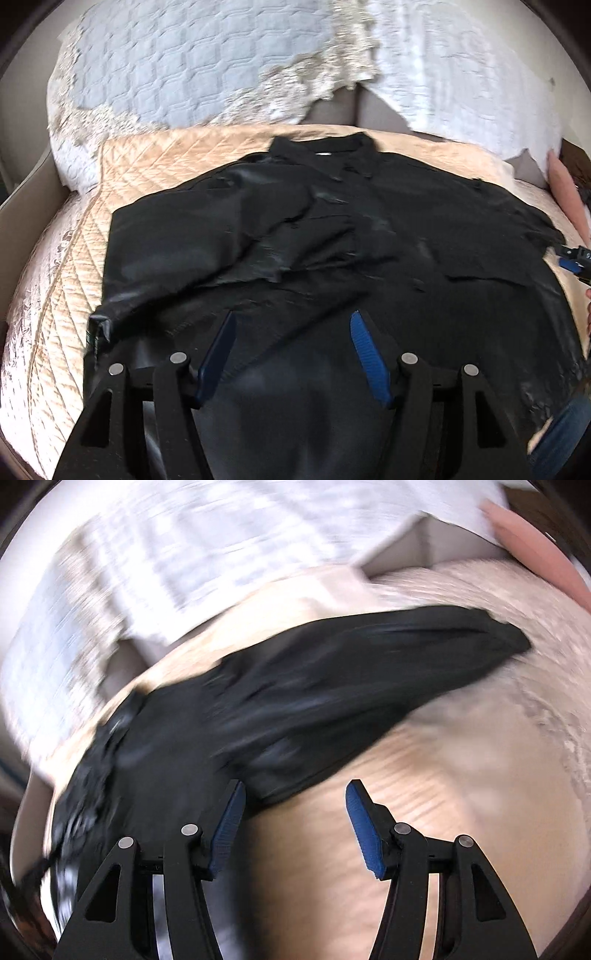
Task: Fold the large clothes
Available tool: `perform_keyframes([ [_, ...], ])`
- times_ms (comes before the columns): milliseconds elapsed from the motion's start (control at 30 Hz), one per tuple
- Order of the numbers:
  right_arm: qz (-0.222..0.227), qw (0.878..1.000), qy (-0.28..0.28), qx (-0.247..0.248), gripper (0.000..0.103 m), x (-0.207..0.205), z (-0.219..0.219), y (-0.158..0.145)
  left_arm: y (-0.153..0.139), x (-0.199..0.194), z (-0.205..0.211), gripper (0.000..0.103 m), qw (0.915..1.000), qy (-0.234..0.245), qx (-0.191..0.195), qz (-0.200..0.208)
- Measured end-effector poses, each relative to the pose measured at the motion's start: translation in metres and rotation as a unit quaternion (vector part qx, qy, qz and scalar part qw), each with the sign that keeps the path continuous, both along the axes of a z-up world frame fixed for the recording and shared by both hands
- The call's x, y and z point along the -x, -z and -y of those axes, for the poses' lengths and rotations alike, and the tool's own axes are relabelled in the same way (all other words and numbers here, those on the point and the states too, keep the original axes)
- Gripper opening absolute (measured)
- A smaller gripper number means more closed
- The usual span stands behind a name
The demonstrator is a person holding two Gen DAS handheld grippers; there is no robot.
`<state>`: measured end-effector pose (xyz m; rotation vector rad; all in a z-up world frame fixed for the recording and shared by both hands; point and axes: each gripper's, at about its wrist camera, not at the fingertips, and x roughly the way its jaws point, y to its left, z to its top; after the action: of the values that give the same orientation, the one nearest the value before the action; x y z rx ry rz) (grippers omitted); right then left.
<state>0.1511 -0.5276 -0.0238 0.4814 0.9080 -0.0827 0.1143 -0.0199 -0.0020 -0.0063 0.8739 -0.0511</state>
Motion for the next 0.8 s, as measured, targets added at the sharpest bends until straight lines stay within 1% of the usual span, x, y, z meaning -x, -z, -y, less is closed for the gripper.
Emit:
perform_keyframes([
  [67,0.001,0.999,0.035,-0.02,0.058,-0.009,0.029,0.007,0.007,-0.006,-0.01,0.067,0.9999,-0.013,-0.002,-0.006],
  [133,-0.006,0.996,0.081,-0.028,0.058,-0.018,0.058,0.014,0.015,-0.01,-0.018,0.067,0.9996,-0.023,0.006,-0.012],
  [200,-0.006,0.994,0.106,-0.036,0.058,-0.025,0.078,0.019,0.024,-0.013,-0.025,0.067,0.9991,-0.035,0.012,-0.022],
  [300,-0.009,0.988,0.145,-0.053,0.058,-0.035,0.103,0.028,0.037,-0.014,-0.027,0.067,0.9984,-0.04,0.016,-0.036],
  [400,0.002,0.982,0.173,-0.08,0.058,-0.044,0.123,0.039,0.043,-0.012,-0.023,0.069,0.9989,-0.035,0.004,-0.03],
  [500,0.011,0.979,0.188,-0.082,0.058,-0.054,0.136,0.042,0.045,-0.011,-0.02,0.072,0.9991,-0.032,-0.003,-0.026],
  [533,0.013,0.978,0.191,-0.084,0.056,-0.057,0.14,0.042,0.046,-0.012,-0.019,0.073,0.9991,-0.032,-0.004,-0.027],
  [567,0.012,0.977,0.196,-0.081,0.037,-0.062,0.142,0.043,0.046,-0.012,-0.019,0.073,0.9991,-0.032,-0.004,-0.027],
  [633,-0.022,0.976,0.21,-0.055,0.007,-0.072,0.147,0.042,0.047,-0.014,-0.02,0.074,0.9992,-0.031,-0.004,-0.027],
  [667,-0.019,0.977,0.205,-0.057,0.004,-0.073,0.147,0.037,0.047,-0.014,-0.02,0.074,0.9992,-0.031,-0.003,-0.027],
  [700,-0.012,0.978,0.201,-0.051,0.004,-0.073,0.145,0.029,0.046,-0.015,-0.021,0.074,0.9992,-0.031,-0.002,-0.027],
  [733,0.0,0.981,0.193,-0.032,0.004,-0.072,0.138,0.014,0.046,-0.015,-0.022,0.074,0.9992,-0.03,-0.002,-0.027],
  [800,0.029,0.985,0.171,-0.013,0.004,-0.069,0.123,-0.015,0.045,-0.015,-0.021,0.074,0.9992,-0.03,-0.002,-0.027],
])
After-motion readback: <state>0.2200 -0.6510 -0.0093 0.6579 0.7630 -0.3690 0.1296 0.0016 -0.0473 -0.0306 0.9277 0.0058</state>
